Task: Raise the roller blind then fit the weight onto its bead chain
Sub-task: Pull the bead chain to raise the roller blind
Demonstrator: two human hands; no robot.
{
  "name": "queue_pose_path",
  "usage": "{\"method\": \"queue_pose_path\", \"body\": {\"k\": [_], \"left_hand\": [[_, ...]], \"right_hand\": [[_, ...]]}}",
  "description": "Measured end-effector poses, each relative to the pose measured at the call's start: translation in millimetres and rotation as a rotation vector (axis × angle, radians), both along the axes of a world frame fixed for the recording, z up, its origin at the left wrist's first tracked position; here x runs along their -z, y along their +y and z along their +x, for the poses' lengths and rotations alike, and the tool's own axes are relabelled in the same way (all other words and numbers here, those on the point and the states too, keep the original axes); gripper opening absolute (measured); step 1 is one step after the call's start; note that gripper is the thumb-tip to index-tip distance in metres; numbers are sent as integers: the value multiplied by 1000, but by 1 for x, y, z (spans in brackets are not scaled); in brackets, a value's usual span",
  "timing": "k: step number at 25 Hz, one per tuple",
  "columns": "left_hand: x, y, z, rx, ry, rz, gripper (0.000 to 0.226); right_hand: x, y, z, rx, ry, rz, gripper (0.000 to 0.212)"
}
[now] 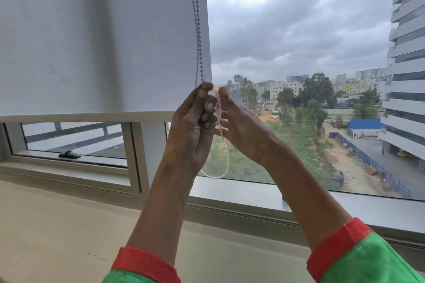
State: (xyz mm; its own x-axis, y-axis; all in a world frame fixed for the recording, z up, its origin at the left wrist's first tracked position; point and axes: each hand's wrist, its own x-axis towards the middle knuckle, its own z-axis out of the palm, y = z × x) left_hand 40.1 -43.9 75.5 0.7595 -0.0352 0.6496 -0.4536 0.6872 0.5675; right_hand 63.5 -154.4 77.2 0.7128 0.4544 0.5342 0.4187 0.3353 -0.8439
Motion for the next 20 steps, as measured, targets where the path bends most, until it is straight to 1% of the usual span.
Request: {"method": "queue_pose_path", "body": {"k": [1,3,5,8,11,16,18,20], "left_hand": [[8,2,1,0,26,-11,18],[25,6,2,-19,70,8,18],[41,8,3,-35,97,46,18],[59,6,3,-33,146,63,17],[67,2,4,-55,164,127,18],[66,10,11,-154,249,322,28],[55,14,16,-205,246,362,30],[34,15,19,-226,196,343,34]], "right_hand": [[-11,1,-1,-21,-14,10,42],[-31,0,-1,61,-74,13,45],[-48,1,-3,135,-118,36,42],[-59,12,-7,84,-109,164,33],[-45,23,-4,138,-121,236,23],[-10,17,-5,118,-168,289,22],[0,9,-6,117,-160,280,21],[12,2,-5,136,-152,258,21]]}}
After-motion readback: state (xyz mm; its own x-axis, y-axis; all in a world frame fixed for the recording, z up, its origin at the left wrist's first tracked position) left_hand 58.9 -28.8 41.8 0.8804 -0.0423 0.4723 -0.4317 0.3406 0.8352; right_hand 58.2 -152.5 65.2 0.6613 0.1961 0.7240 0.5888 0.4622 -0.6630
